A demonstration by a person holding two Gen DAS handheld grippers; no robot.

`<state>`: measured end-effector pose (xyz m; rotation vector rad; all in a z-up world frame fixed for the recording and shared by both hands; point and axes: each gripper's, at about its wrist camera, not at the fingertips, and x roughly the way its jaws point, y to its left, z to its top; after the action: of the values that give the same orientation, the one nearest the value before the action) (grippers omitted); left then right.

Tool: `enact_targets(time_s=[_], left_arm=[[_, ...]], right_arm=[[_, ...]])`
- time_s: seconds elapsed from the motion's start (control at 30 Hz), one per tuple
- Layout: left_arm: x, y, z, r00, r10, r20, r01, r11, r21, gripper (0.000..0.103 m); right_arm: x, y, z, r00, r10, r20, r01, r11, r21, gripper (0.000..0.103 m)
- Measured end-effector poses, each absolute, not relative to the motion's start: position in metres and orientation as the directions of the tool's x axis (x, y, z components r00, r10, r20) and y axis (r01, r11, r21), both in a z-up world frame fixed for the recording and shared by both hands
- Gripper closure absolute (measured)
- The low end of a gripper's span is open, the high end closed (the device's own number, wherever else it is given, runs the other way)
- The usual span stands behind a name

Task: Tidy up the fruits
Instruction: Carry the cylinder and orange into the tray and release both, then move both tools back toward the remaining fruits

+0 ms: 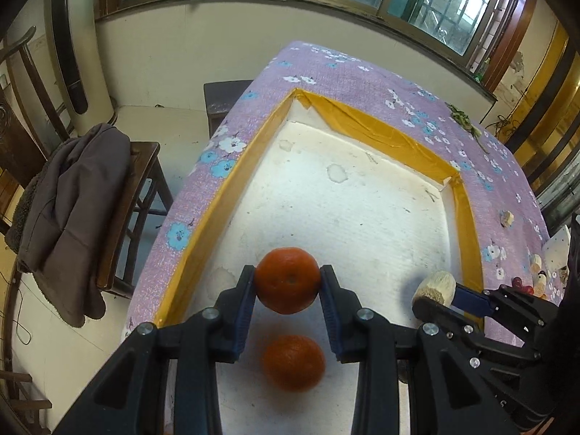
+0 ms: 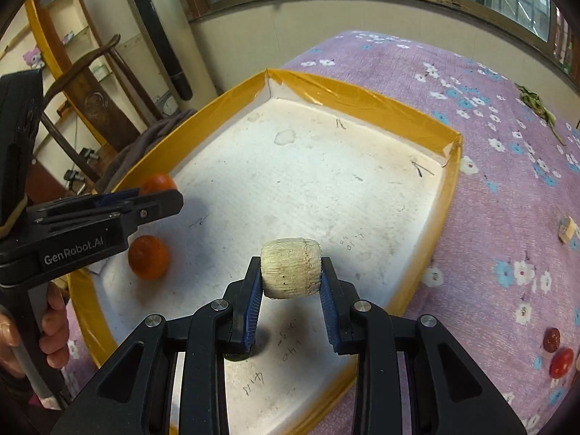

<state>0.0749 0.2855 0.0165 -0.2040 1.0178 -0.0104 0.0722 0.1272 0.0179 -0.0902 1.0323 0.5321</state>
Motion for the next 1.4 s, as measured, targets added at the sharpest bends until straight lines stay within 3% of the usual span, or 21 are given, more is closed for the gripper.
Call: enact_targets(time_s=[0.37, 0.67, 0.77, 0.9, 1.0, 1.17, 1.3, 1.4], left_arm=[[0.083, 0.280, 0.006, 0.481, -0.072, -0.874, -0.065, 0.991, -0.117, 0.065], [0.077, 0.276, 0.007, 0.476, -0.057, -0.877, -0.066, 0.993, -0.101, 0.053], [0.072, 0.274, 0.010, 0.482, -0.038, -0.876, -0.067, 0.995, -0.080, 0.049], [0.058, 0.274, 0.020, 0.524, 0.041, -0.851, -0.100, 0.995, -0.014, 0.027], [0.047, 0.279, 0.030, 0.547, 0.049, -0.836, -0.119, 0.993, -0.019, 0.023], [0.027, 0.274, 0.041, 0.575, 0.042, -0.817, -0.129, 0.991, -0.039, 0.016], [0.014, 0.254, 0.049, 0.604, 0.023, -0.797, -0.095, 0.995, -0.043, 0.011], [0.009, 0.234, 0.053, 0.612, -0.013, -0.791, -0.045, 0.998, -0.051, 0.011]], right_arm=[[0.073, 0.135, 0.010, 0.398, 0.336, -0.854, -0.466, 0.876, 0.128, 0.073], [0.068, 0.127, 0.017, 0.411, 0.325, -0.852, -0.443, 0.888, 0.125, 0.067], [0.061, 0.123, 0.022, 0.423, 0.316, -0.849, -0.445, 0.889, 0.109, 0.067], [0.049, 0.116, 0.030, 0.442, 0.312, -0.841, -0.441, 0.892, 0.100, 0.066], [0.037, 0.106, 0.039, 0.465, 0.318, -0.826, -0.433, 0.896, 0.100, 0.064], [0.017, 0.089, 0.054, 0.510, 0.315, -0.800, -0.415, 0.905, 0.092, 0.055], [0.005, 0.066, 0.061, 0.553, 0.282, -0.784, -0.374, 0.925, 0.068, 0.037], [-0.001, 0.049, 0.062, 0.566, 0.261, -0.782, -0.350, 0.935, 0.059, 0.035]])
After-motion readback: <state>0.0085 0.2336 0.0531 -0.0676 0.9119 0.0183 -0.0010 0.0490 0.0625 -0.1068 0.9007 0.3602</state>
